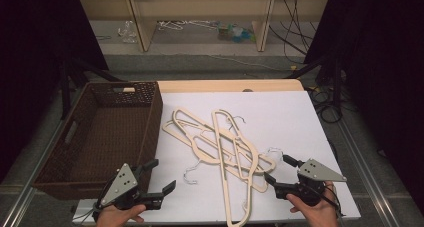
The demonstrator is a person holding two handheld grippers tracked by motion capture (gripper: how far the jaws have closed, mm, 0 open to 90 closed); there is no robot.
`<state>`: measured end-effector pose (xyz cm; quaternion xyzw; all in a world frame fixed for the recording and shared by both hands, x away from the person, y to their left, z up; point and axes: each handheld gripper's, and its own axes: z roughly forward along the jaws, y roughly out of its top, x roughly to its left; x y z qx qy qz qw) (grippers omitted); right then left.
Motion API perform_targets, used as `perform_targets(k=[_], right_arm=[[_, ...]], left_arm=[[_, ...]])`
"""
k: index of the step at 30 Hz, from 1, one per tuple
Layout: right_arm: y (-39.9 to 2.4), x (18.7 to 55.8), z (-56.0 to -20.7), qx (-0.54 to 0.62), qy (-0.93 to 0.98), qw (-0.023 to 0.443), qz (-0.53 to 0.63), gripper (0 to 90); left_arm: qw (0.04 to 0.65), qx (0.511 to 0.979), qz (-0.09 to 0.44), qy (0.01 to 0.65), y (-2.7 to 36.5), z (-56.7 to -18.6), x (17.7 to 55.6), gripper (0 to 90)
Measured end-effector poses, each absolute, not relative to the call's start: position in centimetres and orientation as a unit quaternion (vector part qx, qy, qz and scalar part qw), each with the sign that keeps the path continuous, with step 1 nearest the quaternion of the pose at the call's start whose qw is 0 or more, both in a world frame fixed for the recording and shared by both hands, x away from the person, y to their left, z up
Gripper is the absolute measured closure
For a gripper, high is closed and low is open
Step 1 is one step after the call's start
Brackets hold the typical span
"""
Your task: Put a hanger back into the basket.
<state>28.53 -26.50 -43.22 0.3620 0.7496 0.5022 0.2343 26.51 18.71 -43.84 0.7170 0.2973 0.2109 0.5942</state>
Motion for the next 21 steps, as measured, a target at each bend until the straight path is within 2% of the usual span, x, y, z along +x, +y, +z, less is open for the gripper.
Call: perform_targets(k=[13,21], right_arm=[[-26.27,28.64,-43.67,0.373,0.767,0.214,0.477,16.6],[-25.99,28.6,-43.75,0.372,0.771,0.218,0.469,16.6]], left_arm=[[0.596,0.715,0.204,0.303,18.56,-43.9,26.43,15.7],[0.594,0.719,0.209,0.294,18.63,-43.84,26.5,15.7]])
